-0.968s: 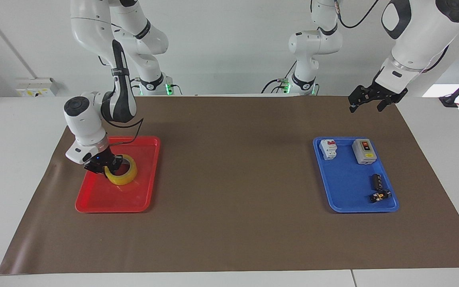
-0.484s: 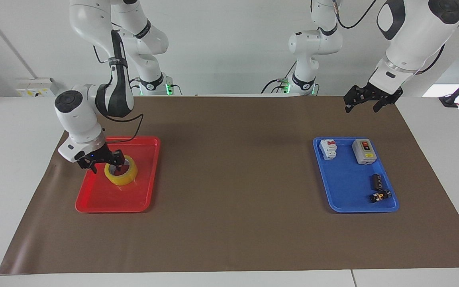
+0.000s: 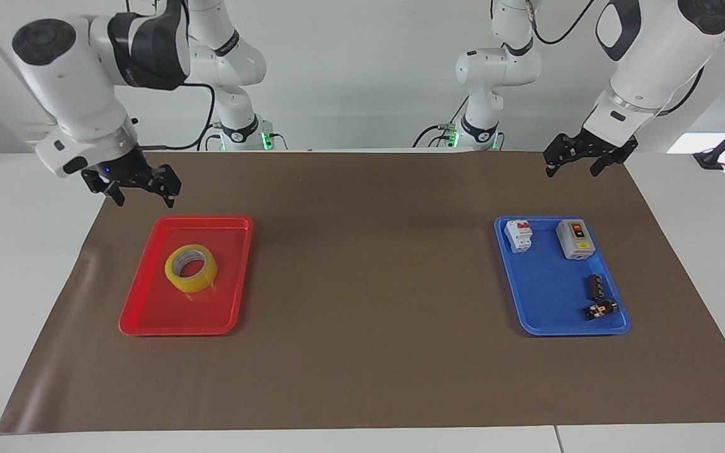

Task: Place and move tape with both arms

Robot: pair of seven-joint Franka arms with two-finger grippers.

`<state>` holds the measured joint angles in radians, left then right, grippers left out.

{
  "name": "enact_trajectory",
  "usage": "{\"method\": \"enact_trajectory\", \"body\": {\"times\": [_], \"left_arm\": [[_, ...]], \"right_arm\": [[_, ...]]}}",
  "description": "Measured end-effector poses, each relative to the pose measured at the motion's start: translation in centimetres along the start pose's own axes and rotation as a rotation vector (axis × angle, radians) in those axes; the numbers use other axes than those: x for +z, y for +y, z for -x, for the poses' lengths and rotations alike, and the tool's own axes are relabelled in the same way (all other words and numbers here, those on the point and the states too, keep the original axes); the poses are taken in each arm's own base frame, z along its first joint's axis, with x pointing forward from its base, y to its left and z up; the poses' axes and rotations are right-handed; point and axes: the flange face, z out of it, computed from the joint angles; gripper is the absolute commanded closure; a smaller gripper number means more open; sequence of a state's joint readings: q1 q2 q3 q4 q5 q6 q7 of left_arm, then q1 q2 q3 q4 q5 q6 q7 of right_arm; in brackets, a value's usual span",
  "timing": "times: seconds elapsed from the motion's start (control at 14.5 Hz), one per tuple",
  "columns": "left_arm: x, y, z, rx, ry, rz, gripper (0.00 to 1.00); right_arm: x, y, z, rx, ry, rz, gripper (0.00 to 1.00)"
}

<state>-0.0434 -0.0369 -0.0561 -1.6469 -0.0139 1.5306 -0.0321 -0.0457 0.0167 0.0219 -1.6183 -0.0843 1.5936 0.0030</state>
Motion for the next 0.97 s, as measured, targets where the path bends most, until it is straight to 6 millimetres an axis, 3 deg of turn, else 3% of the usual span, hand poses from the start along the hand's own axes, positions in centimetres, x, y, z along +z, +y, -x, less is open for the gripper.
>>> {"method": "enact_trajectory", "body": {"times": [0.14, 0.28, 0.62, 0.97], "left_arm": [[-0.4, 0.0, 0.2, 0.000, 0.009, 0.000, 0.00], [-0.9, 0.0, 0.5, 0.000, 0.018, 0.000, 0.00], [-1.7, 0.1, 0.9, 0.001, 0.032, -0.001, 0.00], [-1.6, 0.1, 0.9, 0.001, 0.032, -0.001, 0.00]], "right_arm": [[-3.5, 0.4, 2.5, 0.008, 0.002, 0.001, 0.00], [-5.2, 0.7, 3.7, 0.015, 0.013, 0.001, 0.00], [-3.8, 0.5, 3.0, 0.012, -0.022, -0.008, 0.00], [-4.3, 0.1, 3.4, 0.006, -0.052, -0.018, 0.00]]}}
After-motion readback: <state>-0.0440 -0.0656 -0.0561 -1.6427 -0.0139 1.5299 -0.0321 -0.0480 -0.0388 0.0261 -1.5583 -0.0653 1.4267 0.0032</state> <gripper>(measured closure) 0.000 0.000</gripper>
